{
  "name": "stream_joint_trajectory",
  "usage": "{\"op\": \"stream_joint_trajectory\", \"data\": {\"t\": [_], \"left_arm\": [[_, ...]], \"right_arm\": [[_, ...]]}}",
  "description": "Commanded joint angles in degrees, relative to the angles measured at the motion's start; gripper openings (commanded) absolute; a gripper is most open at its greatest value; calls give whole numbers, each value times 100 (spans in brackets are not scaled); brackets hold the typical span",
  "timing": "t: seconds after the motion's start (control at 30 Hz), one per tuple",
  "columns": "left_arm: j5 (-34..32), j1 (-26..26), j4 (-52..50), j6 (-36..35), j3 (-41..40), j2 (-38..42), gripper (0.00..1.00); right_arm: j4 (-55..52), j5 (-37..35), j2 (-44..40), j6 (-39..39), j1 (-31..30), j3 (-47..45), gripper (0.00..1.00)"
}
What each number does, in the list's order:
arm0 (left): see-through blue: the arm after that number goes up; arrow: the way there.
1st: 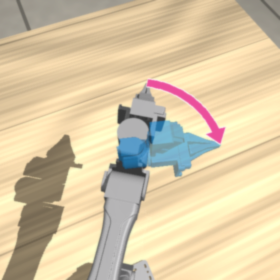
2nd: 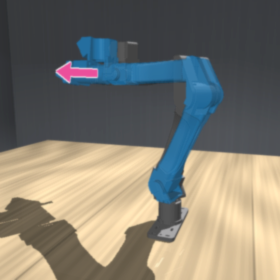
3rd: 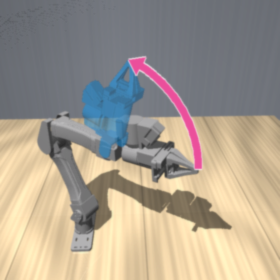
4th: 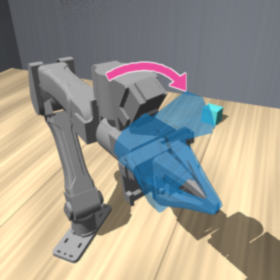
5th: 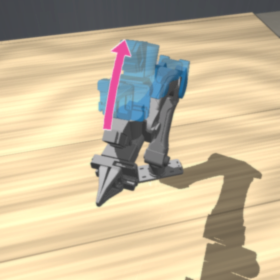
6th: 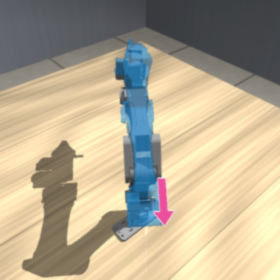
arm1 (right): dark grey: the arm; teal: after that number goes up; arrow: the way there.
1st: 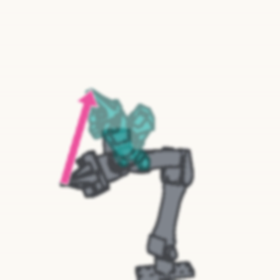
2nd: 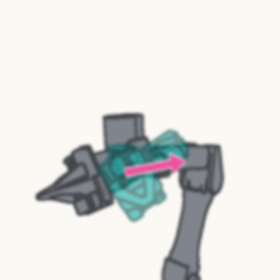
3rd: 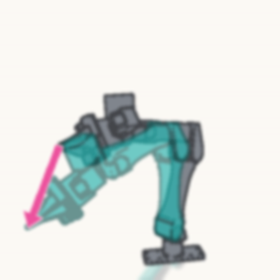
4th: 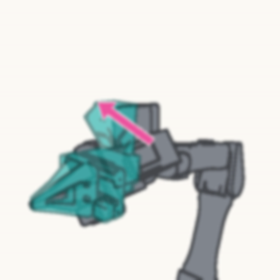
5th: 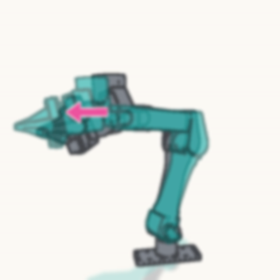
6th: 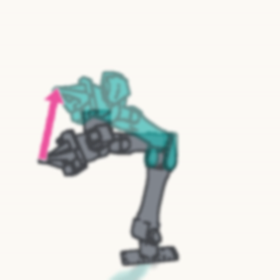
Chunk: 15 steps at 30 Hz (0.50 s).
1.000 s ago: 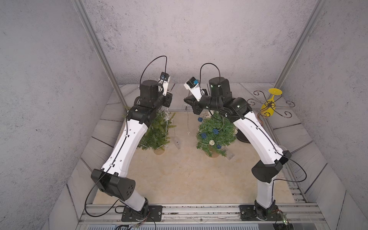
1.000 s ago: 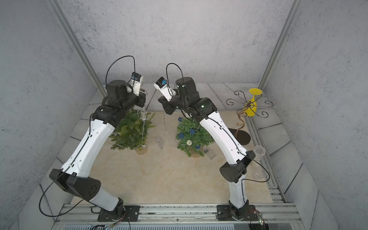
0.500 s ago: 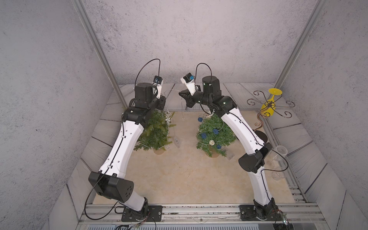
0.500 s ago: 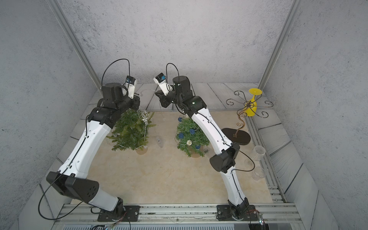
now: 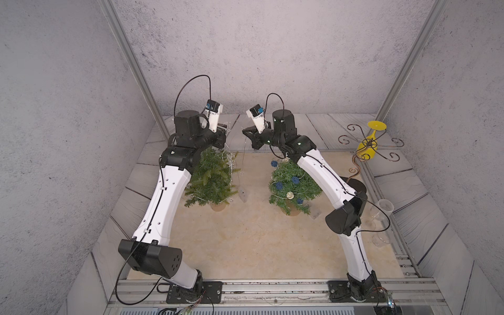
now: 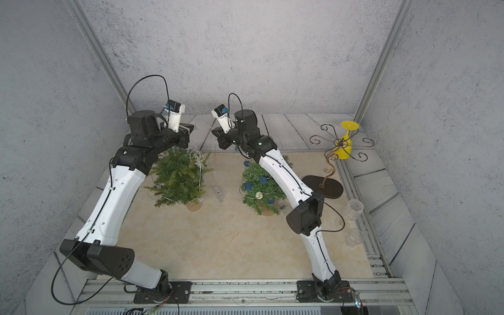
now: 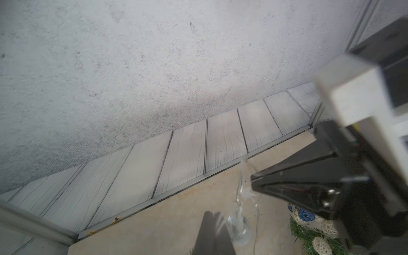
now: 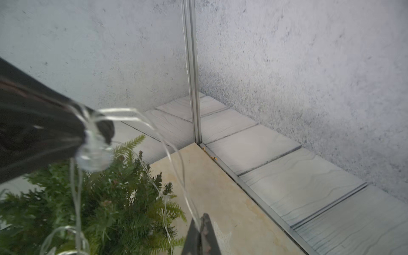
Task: Wrap string light around the christmas tree
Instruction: Wrap the light string around the Christmas tree.
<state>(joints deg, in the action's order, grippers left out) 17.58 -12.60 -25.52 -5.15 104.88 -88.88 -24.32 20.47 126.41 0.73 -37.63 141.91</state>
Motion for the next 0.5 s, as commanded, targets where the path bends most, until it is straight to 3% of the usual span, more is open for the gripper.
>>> {"op": "stream_joint_trajectory", "data": {"t": [0.0, 0.1, 0.17, 0.27, 0.37, 0.47], "left_arm": [[-278, 11, -33, -25, 199, -378, 0], [-1037, 25, -393, 31, 537, -731, 0], [-1267, 38, -1042, 23, 1178, -1216, 3], [-814, 38, -1890, -28, 2073, -1850, 0], [-334, 38, -1321, 100, 1622, -1757, 0], [438, 22, -920, -6, 1189, -1519, 6]], "right_arm": [[66, 181, -424, 120, 36, 50, 0], [-17, 310, -339, 159, 20, 122, 0], [-53, 288, -286, 151, 27, 166, 0], [-133, 273, -254, 107, 23, 216, 0], [-132, 308, -299, 94, 27, 138, 0], [-143, 317, -338, 76, 27, 62, 0]]}}
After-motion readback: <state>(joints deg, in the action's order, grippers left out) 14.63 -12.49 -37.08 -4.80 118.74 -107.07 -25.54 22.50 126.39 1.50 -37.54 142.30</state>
